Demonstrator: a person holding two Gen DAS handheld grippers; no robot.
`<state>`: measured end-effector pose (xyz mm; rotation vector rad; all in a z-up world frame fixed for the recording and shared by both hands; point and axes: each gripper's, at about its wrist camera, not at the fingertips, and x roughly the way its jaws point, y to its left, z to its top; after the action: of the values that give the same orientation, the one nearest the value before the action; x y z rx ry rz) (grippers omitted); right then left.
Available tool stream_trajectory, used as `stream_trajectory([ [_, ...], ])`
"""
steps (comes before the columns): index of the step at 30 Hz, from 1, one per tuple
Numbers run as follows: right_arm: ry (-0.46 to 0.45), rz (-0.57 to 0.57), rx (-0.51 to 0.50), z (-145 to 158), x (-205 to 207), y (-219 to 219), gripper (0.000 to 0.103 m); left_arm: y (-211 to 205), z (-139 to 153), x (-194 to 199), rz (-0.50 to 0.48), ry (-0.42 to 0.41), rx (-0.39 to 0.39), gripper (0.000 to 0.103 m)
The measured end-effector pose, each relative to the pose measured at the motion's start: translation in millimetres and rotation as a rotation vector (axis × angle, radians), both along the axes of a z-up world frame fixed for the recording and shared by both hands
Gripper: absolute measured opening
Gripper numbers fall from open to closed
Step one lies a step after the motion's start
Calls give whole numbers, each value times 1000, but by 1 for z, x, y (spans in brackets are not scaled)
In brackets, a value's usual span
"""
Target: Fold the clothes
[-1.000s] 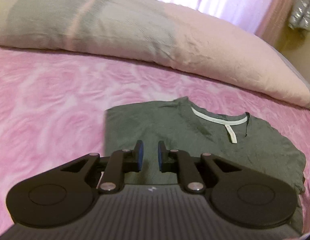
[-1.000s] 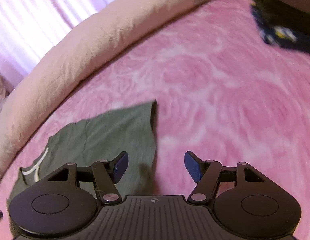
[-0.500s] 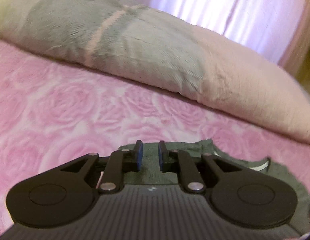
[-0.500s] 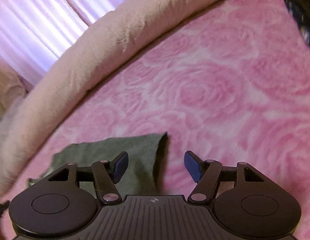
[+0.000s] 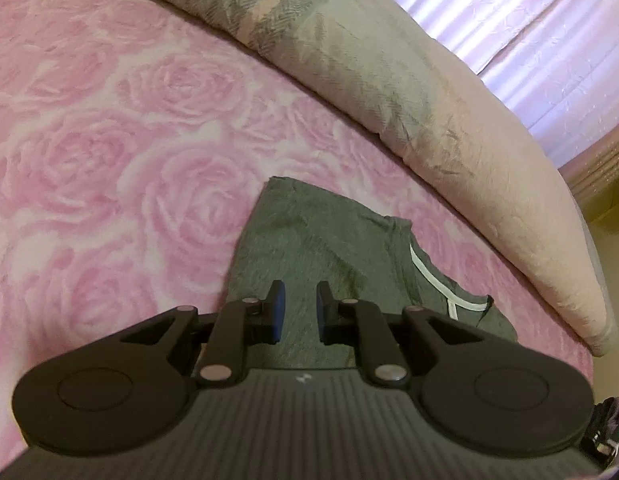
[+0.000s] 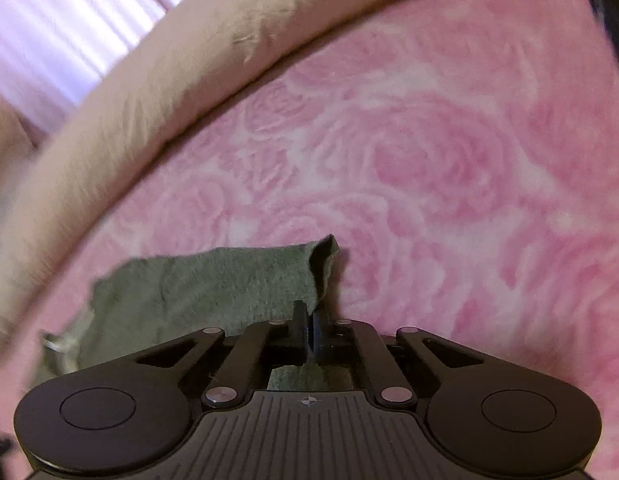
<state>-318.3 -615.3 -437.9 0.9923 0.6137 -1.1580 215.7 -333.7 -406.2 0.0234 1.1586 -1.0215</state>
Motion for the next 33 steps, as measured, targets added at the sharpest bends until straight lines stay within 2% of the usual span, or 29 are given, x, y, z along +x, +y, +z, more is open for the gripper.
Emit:
stream_trajectory([
  [3, 275, 128, -145, 32, 72, 18, 0, 10, 3, 5, 26, 9, -4, 11],
  [4, 326, 174, -200, 41, 97, 29, 0, 13, 4, 7, 35, 13, -5, 11],
  [6, 374, 276, -290, 53, 149, 53, 1, 18, 3, 9, 49, 21, -1, 11],
  [9, 380, 452, -274, 38, 209, 82, 2, 24, 0, 12, 61, 40, 10, 11],
  [10, 401, 483, -256, 29, 220, 89, 5, 26, -1, 14, 64, 46, 16, 11],
  [12, 370, 508, -229, 22, 222, 99, 61, 32, -2, 17, 67, 50, 19, 11],
  [13, 339, 495, -239, 26, 214, 104, 67, 35, -2, 19, 69, 46, 21, 11],
  [17, 178, 463, -283, 52, 166, 117, 67, 45, -5, 26, 85, 44, 38, 11],
  [18, 171, 436, -268, 56, 151, 117, 63, 47, -6, 27, 88, 49, 40, 11],
  [19, 181, 403, -248, 59, 142, 115, 51, 48, -7, 27, 89, 55, 40, 11],
  [20, 176, 366, -222, 57, 127, 114, 28, 49, -7, 26, 88, 60, 40, 11],
  [21, 166, 315, -188, 53, 111, 113, 16, 48, -8, 24, 84, 66, 37, 11],
  [24, 88, 197, -124, 42, 81, 110, 16, 45, -9, 18, 65, 77, 30, 11],
  [25, 61, 185, -131, 40, 78, 110, 16, 43, -9, 16, 56, 77, 28, 11],
  [27, 61, 238, -134, 30, 87, 109, 16, 40, -10, 12, 38, 70, 30, 11],
  [30, 181, 350, -43, 0, 105, 112, 16, 37, -10, 7, 21, 66, 48, 11],
  [31, 231, 390, -55, -4, 107, 118, 16, 36, -8, 6, 12, 55, 56, 11],
  [33, 295, 418, -80, 8, 113, 123, 16, 35, -4, 3, -17, 7, 64, 11],
])
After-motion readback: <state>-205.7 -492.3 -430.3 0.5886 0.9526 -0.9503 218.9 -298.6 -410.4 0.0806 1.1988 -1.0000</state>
